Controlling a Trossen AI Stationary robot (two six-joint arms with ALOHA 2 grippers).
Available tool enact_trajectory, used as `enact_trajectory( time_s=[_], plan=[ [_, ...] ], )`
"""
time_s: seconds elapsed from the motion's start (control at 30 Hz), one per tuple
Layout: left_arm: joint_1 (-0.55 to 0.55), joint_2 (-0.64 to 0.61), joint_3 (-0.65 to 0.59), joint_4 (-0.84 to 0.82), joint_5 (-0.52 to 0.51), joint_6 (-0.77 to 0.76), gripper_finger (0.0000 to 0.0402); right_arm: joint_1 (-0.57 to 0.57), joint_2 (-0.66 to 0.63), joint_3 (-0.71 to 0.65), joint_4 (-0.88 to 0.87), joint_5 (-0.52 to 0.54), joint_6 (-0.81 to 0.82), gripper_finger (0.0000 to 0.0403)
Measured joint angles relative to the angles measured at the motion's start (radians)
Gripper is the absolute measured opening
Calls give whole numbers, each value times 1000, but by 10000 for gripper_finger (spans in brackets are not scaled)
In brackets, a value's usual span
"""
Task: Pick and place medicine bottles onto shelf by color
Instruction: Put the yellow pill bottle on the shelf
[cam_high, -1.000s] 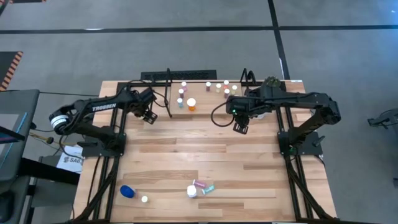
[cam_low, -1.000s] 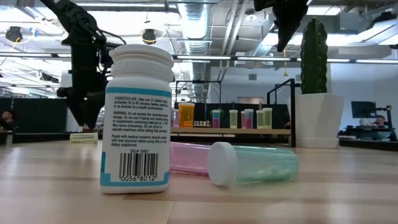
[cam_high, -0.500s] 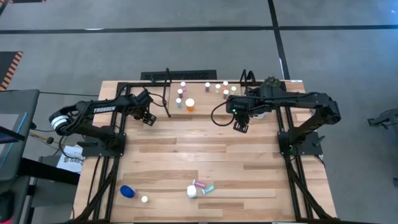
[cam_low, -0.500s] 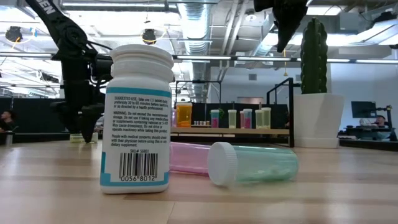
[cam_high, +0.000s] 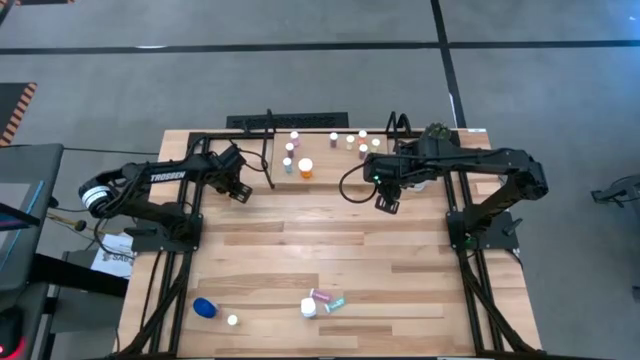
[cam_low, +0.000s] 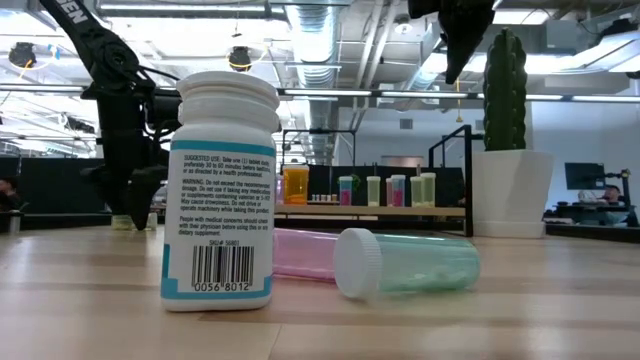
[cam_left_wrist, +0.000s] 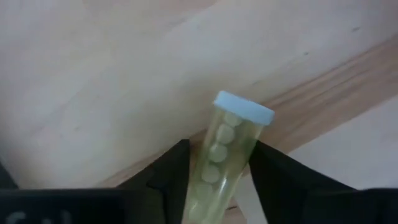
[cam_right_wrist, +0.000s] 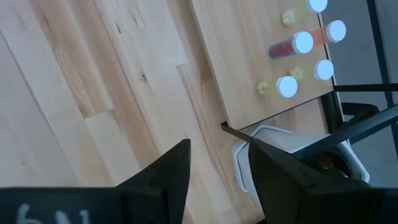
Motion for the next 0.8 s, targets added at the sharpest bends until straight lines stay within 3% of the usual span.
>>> enact_trajectory(
  time_s=[0.27,0.63,0.8],
  plan=[
    [-18,-4,6,-22,53,-17,81,0,0,0,0,0,1,180],
    [-100,-145,48,-31,169,-65,92,0,0,0,-19,0,11,180],
    [-187,-245,48,0,276,-125,93,0,0,0,-18,0,10,178]
  ],
)
